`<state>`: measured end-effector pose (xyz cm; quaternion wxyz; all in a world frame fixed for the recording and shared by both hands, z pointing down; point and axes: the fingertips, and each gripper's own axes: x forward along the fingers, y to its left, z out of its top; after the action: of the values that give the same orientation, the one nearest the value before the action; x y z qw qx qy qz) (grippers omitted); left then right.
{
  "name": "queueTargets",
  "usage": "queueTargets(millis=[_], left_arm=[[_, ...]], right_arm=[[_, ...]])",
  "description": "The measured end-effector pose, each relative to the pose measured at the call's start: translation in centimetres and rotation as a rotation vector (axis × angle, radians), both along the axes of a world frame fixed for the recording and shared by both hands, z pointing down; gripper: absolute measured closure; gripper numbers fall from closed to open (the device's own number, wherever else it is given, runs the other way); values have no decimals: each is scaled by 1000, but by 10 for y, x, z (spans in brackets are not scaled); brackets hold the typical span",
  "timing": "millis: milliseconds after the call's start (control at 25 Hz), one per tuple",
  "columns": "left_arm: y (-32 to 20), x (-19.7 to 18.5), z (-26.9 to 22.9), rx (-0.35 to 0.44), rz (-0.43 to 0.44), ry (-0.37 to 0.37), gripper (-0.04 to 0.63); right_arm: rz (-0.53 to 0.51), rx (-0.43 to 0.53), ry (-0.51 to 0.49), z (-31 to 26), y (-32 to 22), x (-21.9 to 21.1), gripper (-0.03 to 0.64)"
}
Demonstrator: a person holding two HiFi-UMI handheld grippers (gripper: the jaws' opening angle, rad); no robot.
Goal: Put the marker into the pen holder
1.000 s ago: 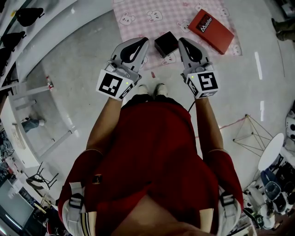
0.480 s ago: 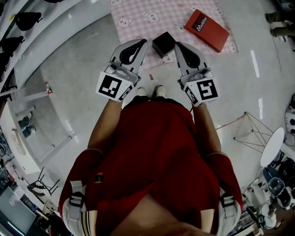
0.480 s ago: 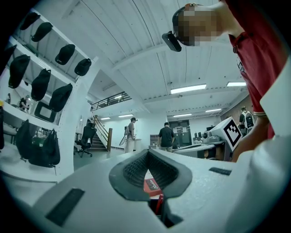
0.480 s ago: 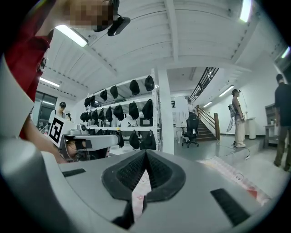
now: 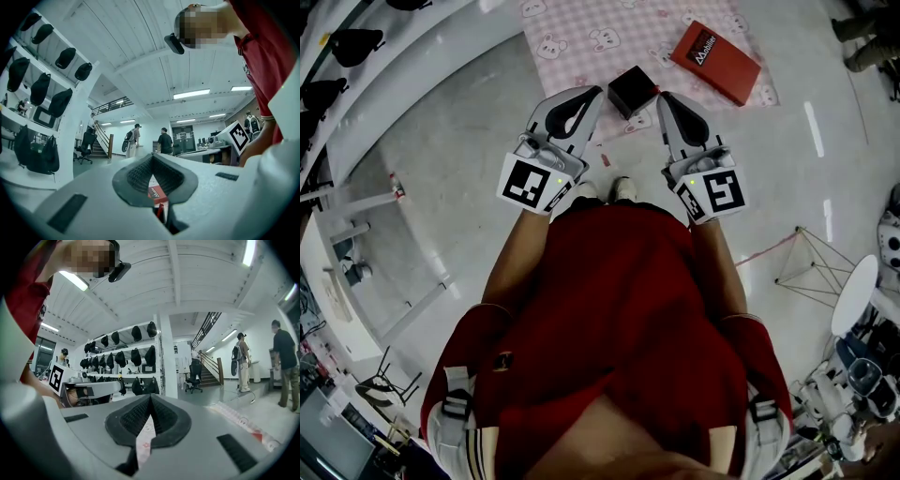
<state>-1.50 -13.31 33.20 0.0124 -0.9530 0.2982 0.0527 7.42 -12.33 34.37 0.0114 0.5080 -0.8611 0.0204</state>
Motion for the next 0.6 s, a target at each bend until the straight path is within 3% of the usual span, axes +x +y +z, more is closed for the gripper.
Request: queueTargets(millis=[600], left_arm=[[3,2,2,-7,14,6,589]], right_arm=[[36,-17,13,10,4,8,618]])
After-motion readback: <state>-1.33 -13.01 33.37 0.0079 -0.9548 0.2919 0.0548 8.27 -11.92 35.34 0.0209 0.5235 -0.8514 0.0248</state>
